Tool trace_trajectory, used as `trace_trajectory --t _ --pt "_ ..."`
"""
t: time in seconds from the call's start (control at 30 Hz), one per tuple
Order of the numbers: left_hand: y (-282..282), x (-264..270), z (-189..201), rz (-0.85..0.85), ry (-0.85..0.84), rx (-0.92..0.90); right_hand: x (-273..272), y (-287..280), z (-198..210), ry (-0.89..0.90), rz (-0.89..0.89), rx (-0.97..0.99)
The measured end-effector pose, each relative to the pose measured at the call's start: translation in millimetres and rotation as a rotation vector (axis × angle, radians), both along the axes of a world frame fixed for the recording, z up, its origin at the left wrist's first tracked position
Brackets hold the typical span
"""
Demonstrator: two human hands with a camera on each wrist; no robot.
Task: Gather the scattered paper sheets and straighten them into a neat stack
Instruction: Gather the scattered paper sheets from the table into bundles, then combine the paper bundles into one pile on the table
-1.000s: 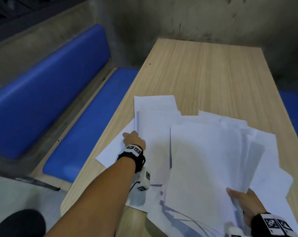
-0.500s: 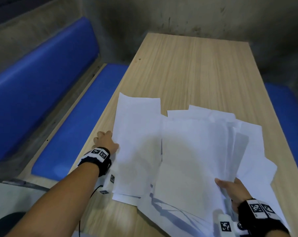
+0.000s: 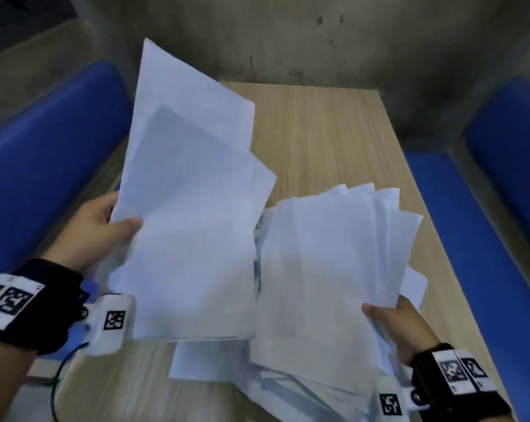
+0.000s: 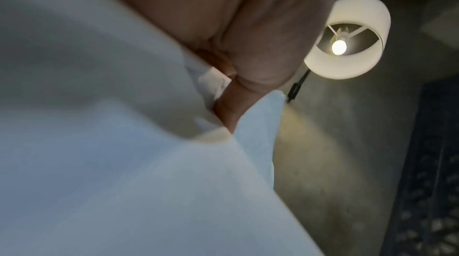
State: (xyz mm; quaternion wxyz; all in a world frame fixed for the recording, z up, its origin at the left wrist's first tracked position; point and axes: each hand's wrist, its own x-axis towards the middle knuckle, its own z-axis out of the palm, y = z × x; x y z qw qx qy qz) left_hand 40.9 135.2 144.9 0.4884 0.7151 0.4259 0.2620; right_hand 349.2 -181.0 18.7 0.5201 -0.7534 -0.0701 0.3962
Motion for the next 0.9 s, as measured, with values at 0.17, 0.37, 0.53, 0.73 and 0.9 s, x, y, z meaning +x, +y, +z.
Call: trace_trajectory --t 0.17,0.37,0.53,0.73,0.9 --pt "-54.6 64.8 -40.1 -0.140 -0.147 -0.328 10.8 -23.6 16.2 0.065 -0.063 0.063" --pt "-120.7 93.6 -115.9 -0.147 -0.030 -0.506 -5.4 -10.7 25.0 0.170 0.021 0.162" --pt "-128.3 89.2 -121.6 -0.262 -0.066 -0.870 -13.2 -5.1 18.4 0.193 0.102 0.140" --pt "-129.9 87.7 -127.6 -0.208 -0.042 -0.797 -27.0 9.1 2.0 0.270 0.094 0.170" --pt "-105.5 60.6 -144.3 0.022 -0.048 -0.694 -4.6 -7.7 -17.3 -0.102 -0.078 -0.098"
